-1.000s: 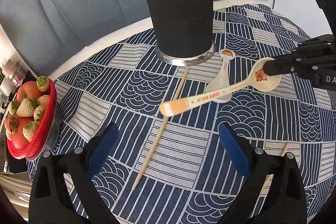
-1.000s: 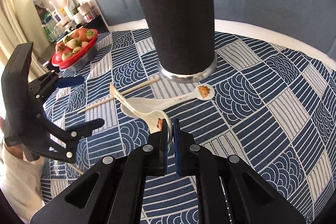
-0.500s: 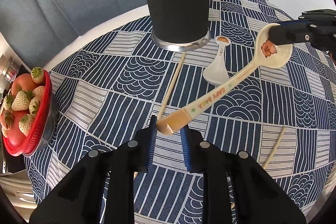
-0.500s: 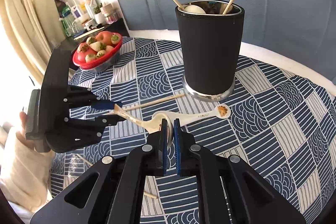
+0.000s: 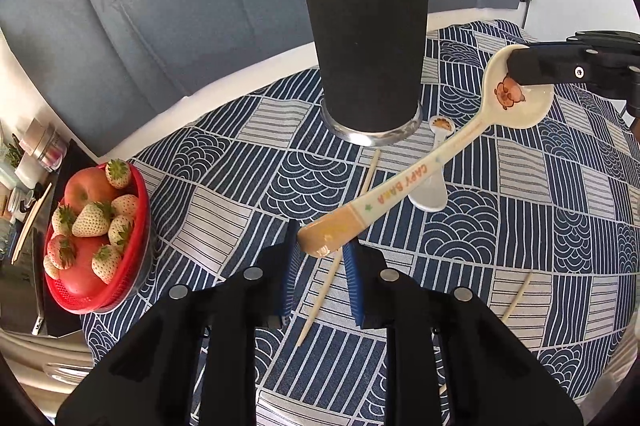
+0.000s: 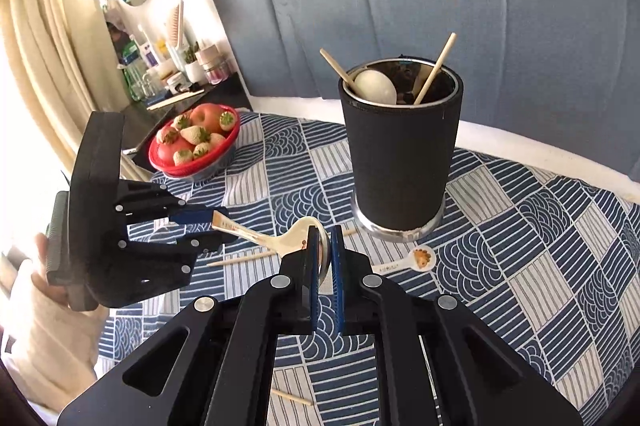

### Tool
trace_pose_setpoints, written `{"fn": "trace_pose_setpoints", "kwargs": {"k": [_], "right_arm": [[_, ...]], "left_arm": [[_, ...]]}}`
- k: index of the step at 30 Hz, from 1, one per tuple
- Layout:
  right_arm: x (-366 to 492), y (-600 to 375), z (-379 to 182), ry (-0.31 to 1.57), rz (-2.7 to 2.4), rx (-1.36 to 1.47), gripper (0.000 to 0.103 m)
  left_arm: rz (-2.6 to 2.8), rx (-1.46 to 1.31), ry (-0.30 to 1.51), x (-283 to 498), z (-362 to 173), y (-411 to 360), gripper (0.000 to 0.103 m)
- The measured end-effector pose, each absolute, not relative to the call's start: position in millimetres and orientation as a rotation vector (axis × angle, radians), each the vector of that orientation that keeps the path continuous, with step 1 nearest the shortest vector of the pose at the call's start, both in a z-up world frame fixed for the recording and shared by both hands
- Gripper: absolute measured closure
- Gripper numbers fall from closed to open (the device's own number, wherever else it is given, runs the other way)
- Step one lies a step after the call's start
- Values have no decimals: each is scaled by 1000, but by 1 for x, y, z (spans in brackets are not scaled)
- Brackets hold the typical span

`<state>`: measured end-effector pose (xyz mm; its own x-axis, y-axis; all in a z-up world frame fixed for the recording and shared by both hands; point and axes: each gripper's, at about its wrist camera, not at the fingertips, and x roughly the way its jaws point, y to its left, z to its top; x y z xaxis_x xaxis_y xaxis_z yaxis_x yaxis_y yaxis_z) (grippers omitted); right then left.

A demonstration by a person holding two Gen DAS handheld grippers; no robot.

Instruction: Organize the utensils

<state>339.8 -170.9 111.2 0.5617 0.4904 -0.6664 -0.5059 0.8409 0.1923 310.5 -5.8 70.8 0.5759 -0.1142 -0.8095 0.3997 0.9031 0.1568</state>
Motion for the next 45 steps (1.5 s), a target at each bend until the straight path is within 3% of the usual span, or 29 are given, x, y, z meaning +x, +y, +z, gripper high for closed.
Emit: {"fn": "trace_pose_setpoints", "kwargs": {"k": [29, 45], "right_arm": [[373, -199, 233, 566, 410, -144, 97], [418, -225, 236, 610, 308, -196, 96]], "left_arm": [[-366, 318, 766, 375, 169, -52, 83], [-476, 353, 824, 449, 147, -106, 83]]}}
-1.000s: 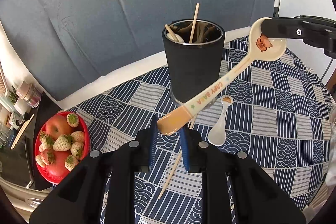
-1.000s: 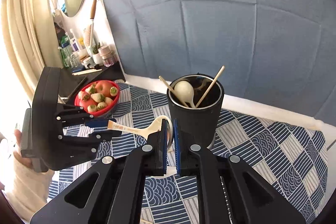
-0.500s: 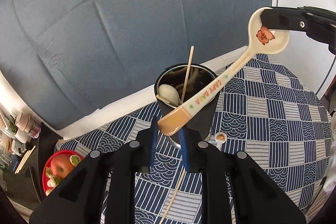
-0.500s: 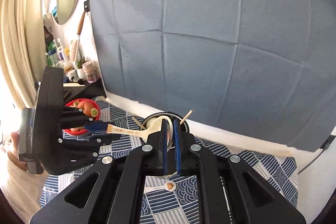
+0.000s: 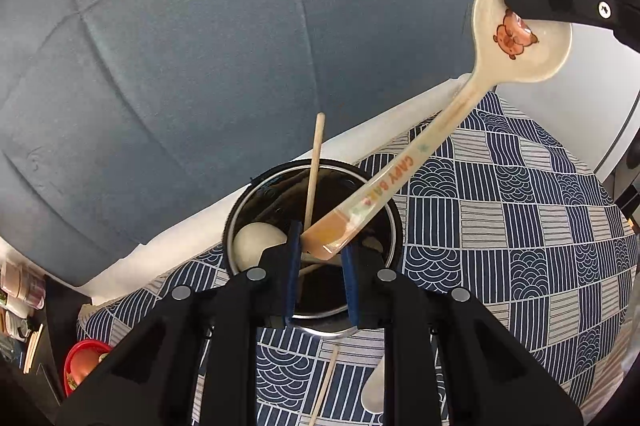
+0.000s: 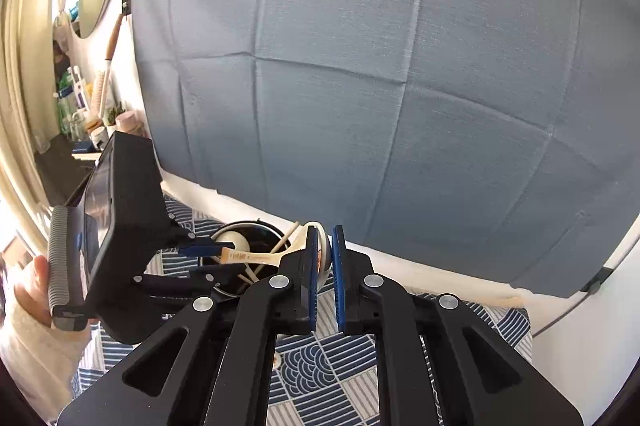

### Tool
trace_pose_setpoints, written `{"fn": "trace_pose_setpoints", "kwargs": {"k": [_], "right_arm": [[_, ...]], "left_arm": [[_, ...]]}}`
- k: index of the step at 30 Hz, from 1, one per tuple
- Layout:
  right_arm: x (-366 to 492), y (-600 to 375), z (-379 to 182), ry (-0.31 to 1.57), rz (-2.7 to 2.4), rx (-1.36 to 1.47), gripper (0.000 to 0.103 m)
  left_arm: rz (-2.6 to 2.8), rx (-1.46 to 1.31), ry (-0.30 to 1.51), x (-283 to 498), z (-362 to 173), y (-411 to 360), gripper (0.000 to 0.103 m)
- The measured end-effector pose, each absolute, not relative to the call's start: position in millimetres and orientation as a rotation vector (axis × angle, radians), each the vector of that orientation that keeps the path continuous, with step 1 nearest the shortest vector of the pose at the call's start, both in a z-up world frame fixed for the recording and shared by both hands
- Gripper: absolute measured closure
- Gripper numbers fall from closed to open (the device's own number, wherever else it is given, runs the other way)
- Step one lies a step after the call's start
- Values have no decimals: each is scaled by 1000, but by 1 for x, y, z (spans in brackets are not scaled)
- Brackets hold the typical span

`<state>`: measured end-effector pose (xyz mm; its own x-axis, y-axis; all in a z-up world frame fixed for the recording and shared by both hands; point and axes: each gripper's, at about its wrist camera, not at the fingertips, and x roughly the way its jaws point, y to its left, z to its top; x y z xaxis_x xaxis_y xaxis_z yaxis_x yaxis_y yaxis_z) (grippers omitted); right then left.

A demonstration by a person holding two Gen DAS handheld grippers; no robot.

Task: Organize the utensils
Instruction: 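Lower the spoon into the black holder and open the left gripper, then move the left gripper toward the plain white spoon on the cloth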

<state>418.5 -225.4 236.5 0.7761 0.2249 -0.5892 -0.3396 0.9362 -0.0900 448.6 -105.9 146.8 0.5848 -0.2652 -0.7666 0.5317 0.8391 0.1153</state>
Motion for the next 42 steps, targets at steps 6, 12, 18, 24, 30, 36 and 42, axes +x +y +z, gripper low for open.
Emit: {"fn": "trace_pose_setpoints", "kwargs": {"k": [6, 12, 18, 24, 30, 36, 42], "right_arm": [[428, -227, 229, 624, 303, -193, 96], [431, -224, 230, 617, 322, -177, 96], [433, -214, 230, 617, 354, -174, 95], [433, -217, 227, 559, 307, -139, 22], [429, -235, 231, 547, 283, -57, 16], [416, -238, 226, 556, 253, -68, 14], [398, -247, 221, 539, 247, -36, 11]], "left_arm": [[-475, 386, 822, 454, 137, -113, 83], [-476, 403, 811, 455, 136, -113, 83], [-496, 421, 783, 452, 133, -115, 74], [-468, 383, 673, 437, 148, -98, 10], [-393, 485, 614, 421, 151, -96, 6], [-395, 462, 617, 406, 154, -88, 6], [-375, 448, 611, 386, 156, -82, 6]]}}
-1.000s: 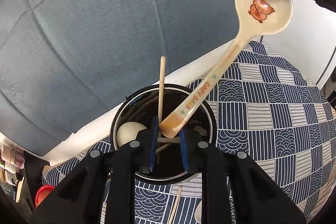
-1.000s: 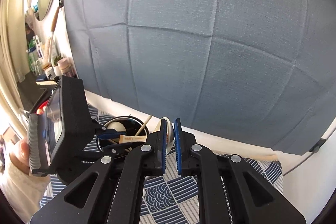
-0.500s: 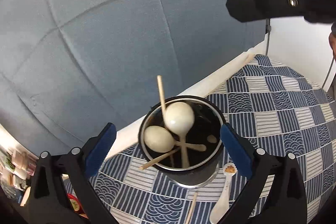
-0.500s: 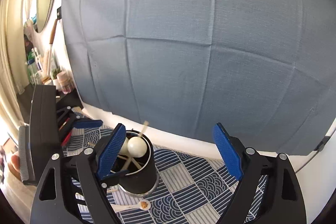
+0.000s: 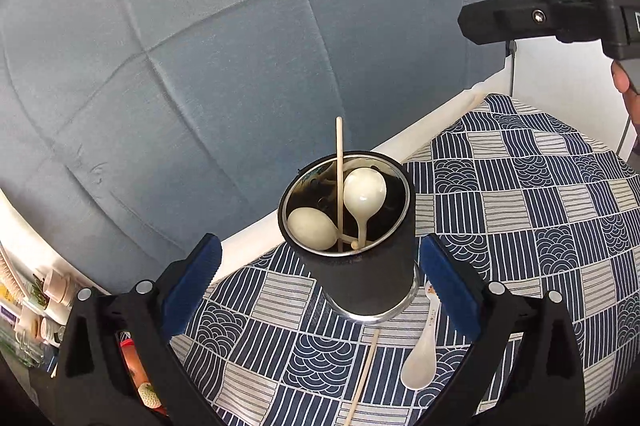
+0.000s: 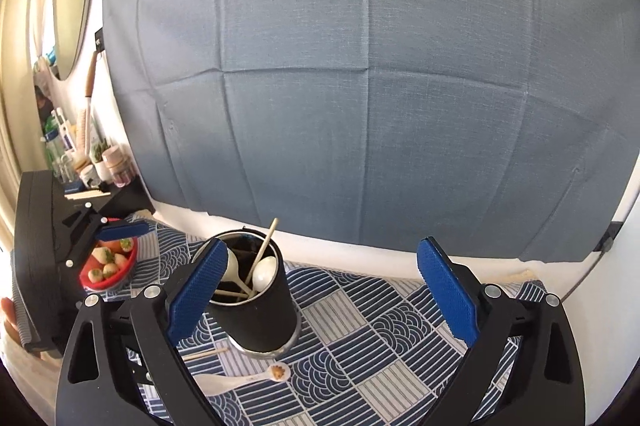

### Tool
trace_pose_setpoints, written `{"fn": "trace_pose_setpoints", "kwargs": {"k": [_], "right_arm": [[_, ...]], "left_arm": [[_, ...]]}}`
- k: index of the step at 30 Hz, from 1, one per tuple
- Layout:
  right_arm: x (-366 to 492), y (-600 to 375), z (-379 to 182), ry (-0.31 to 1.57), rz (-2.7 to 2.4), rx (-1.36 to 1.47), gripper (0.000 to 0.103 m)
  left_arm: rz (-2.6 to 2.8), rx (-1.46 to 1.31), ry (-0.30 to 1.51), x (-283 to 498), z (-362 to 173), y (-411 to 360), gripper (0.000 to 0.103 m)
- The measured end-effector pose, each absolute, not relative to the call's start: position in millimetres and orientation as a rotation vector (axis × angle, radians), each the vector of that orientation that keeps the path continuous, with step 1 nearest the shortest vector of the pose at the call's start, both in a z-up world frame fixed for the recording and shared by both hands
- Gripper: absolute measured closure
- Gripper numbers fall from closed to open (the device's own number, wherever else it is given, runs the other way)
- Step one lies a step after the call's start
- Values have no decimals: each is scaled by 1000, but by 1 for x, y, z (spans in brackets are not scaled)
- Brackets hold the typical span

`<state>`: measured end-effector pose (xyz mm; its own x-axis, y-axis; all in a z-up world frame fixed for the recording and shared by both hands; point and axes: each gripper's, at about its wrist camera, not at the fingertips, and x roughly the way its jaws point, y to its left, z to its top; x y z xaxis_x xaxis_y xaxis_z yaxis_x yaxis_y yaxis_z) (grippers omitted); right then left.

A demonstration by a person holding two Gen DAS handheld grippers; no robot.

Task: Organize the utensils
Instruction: 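Move the left gripper toward the plain white spoon on the cloth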

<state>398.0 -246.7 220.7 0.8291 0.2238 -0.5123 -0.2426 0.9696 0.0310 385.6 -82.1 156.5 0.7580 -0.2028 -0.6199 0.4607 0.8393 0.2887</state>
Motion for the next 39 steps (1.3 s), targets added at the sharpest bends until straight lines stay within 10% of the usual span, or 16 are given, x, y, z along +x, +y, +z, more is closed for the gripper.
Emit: {"fn": "trace_pose_setpoints", "kwargs": {"k": [39], "right_arm": [[300, -216, 107, 727, 310, -89, 9]], "left_arm": [[-328, 243, 803, 259, 75, -14, 6]]}}
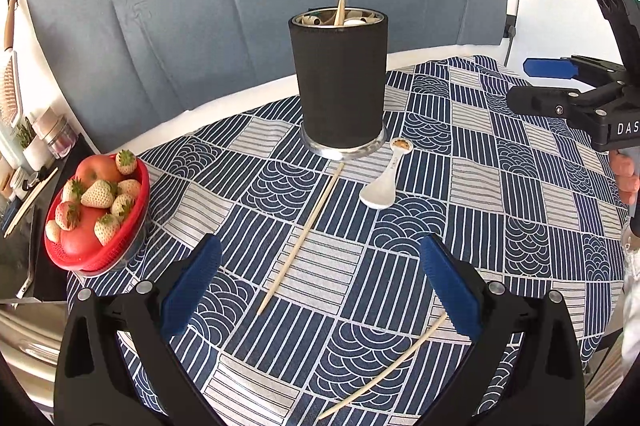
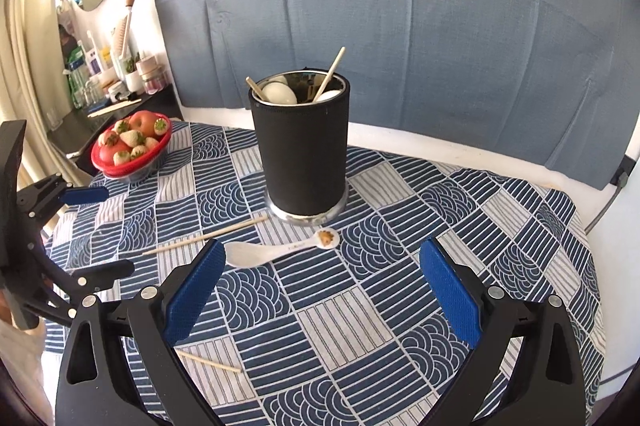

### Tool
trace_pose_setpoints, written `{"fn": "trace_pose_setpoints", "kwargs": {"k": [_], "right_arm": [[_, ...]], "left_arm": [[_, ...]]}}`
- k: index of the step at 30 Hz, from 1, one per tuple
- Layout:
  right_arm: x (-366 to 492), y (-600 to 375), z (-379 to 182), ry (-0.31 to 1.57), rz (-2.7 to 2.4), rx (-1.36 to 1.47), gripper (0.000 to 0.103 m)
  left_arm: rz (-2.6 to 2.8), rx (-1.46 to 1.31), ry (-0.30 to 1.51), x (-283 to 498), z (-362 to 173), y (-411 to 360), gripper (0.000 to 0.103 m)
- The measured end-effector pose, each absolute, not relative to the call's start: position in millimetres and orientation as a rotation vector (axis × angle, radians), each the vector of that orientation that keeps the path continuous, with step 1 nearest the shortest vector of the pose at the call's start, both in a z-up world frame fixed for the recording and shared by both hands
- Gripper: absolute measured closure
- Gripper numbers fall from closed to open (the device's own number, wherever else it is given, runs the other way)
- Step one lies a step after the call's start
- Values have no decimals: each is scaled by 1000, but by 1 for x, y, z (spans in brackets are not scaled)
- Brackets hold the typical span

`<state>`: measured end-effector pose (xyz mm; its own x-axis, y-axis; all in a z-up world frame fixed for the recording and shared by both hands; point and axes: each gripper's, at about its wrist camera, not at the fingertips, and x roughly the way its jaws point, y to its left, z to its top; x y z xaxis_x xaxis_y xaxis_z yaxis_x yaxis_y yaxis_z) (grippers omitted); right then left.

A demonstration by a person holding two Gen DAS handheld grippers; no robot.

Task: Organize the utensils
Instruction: 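Move the left gripper toward the plain white spoon on the cloth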

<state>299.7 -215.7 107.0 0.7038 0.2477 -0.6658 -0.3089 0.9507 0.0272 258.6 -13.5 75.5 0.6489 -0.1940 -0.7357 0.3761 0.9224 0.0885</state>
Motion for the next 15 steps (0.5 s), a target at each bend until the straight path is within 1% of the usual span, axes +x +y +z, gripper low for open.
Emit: {"fn": "trace_pose_setpoints", "kwargs": {"k": [6, 15], "right_arm": [[307, -214, 80, 789, 308, -104, 9], [337, -221, 43, 898, 310, -74, 9]], "left_arm": [[-313, 232, 827, 261, 62, -11, 6], [-315, 203, 898, 284, 40, -22, 6]]}}
